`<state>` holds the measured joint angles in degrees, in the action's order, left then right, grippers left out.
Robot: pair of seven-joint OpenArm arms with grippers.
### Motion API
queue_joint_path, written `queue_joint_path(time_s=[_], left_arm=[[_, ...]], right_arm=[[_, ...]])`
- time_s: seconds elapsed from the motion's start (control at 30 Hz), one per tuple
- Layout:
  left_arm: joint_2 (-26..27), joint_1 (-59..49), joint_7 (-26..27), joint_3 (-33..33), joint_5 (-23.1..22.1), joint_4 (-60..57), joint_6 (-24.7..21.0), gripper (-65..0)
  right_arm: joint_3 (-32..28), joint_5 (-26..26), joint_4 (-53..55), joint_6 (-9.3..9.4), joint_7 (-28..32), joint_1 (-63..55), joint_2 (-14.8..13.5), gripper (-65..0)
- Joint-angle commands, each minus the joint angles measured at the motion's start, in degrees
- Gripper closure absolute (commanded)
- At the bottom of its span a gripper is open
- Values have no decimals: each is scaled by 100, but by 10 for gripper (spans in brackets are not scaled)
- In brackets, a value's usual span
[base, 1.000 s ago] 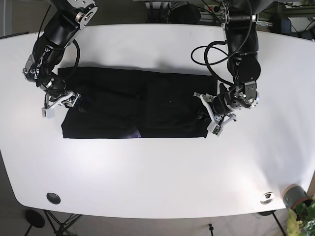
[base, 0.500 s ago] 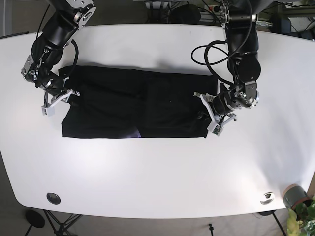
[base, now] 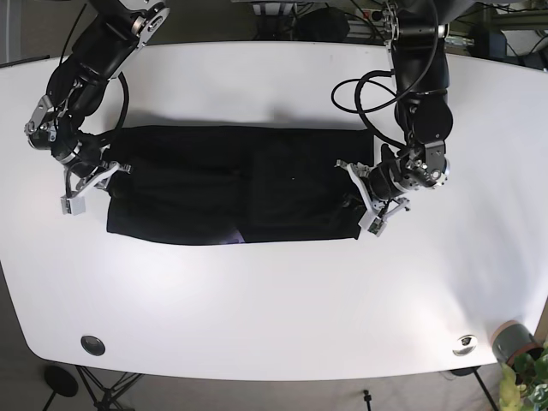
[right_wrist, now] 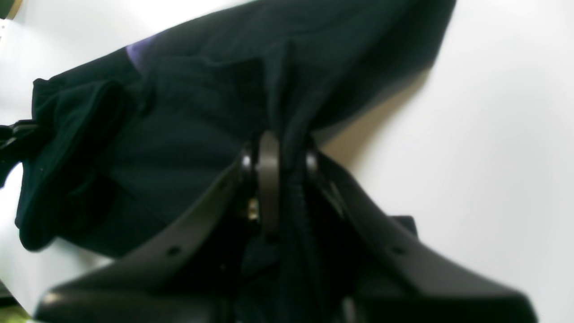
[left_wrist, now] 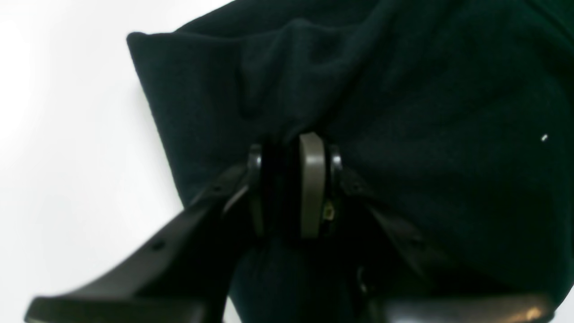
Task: Fold the T-shirt properly
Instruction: 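Lift the strip's end with the right gripper and fold it toward the left gripper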
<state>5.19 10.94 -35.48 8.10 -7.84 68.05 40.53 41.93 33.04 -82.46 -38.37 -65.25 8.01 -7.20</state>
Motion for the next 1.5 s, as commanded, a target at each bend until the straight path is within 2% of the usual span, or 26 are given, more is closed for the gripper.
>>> queue_joint_path(time_s=[0.0, 0.27, 0.4, 0.57, 0.73, 1.17, 1.33, 1.47], left_arm=[[-49, 9, -306, -14, 260, 4, -67, -86], [-365, 36, -263, -252, 260, 4, -93, -88], [-488, 36, -219, -586, 252, 4, -524, -88], [-655, 36, 45, -1008, 252, 4, -814, -88], [-787, 27, 45, -1271, 225, 4, -1042, -88], [-1016, 1, 45, -1333, 234, 4, -1042, -88], [-1016, 1, 45, -1324, 225, 4, -1042, -88], [-1016, 1, 45, -1324, 225, 4, -1042, -88]], right_arm=[[31, 50, -480, 52, 42, 100, -119, -24], [5, 50, -1684, 52, -477, 100, -14, -24], [-400, 50, -2185, 61, -644, 109, -14, -24], [-954, 50, -2765, 61, -741, 82, -5, -24], [-1349, 50, -2941, 61, -793, 21, 285, -24], [-2466, -11, -2792, 70, -574, 21, 1094, -24], [-2861, -442, -2484, 70, -538, 21, 1296, -24], [-3213, -715, -2317, 70, -336, 3, 1322, -25]])
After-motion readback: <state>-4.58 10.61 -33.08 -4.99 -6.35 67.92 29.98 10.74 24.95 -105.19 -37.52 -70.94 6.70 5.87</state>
